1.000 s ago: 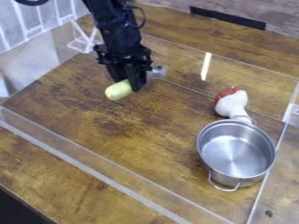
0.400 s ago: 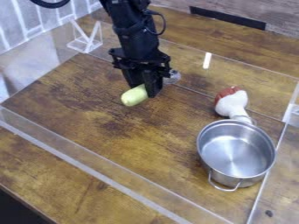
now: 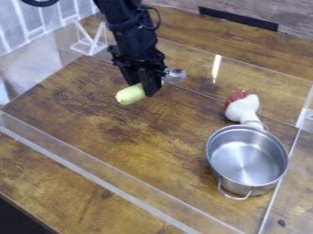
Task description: Move the green spoon to the right
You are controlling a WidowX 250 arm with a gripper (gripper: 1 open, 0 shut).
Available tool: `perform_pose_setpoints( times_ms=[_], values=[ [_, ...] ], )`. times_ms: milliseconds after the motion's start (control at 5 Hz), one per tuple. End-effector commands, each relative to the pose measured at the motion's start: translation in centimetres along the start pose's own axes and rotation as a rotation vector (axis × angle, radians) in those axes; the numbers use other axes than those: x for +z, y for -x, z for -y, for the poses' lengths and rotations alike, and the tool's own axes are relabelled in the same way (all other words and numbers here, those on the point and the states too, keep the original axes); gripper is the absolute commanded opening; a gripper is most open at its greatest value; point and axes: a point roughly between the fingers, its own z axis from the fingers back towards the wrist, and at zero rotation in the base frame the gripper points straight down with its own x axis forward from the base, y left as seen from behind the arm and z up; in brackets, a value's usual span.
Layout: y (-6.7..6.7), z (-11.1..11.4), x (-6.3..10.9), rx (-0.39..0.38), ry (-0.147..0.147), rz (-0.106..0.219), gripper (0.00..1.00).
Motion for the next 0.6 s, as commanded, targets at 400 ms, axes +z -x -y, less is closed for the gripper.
perform_pose_setpoints(
  times_ms=[400],
  values=[
    [-1.43,-0.46,2.7,0.119,-0.079,0.119,0.0]
  ],
)
